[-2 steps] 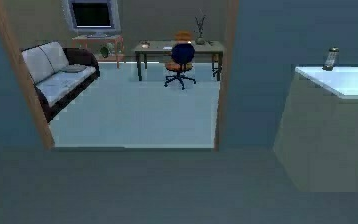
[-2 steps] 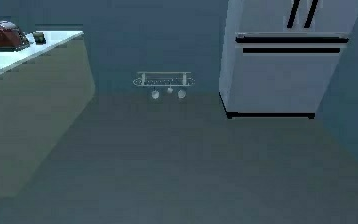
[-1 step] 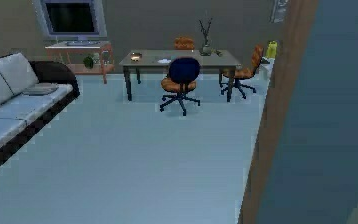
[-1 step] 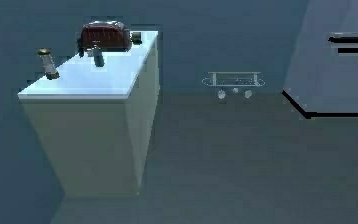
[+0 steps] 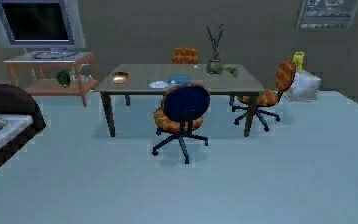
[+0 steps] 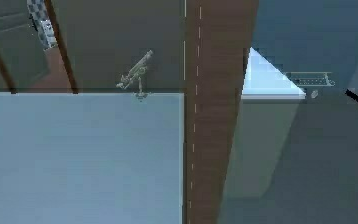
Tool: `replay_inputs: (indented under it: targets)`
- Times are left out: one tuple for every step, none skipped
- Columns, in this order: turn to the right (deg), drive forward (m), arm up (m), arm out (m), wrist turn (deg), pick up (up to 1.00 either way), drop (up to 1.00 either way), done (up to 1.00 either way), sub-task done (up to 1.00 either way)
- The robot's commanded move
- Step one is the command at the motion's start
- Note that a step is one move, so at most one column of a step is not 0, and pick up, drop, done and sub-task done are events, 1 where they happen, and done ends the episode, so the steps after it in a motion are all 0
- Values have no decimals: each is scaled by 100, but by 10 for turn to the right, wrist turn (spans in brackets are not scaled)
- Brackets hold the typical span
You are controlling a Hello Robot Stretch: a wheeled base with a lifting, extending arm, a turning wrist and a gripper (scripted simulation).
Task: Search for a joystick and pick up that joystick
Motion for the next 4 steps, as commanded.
replay_inputs:
  targets:
    - [420,0,0,0,0,0,0,0,0]
    - [0,30,0,0,0,0,0,0,0]
    - [120,0,0,0,0,0,0,0,0]
    - [0,100,0,0,0,0,0,0,0]
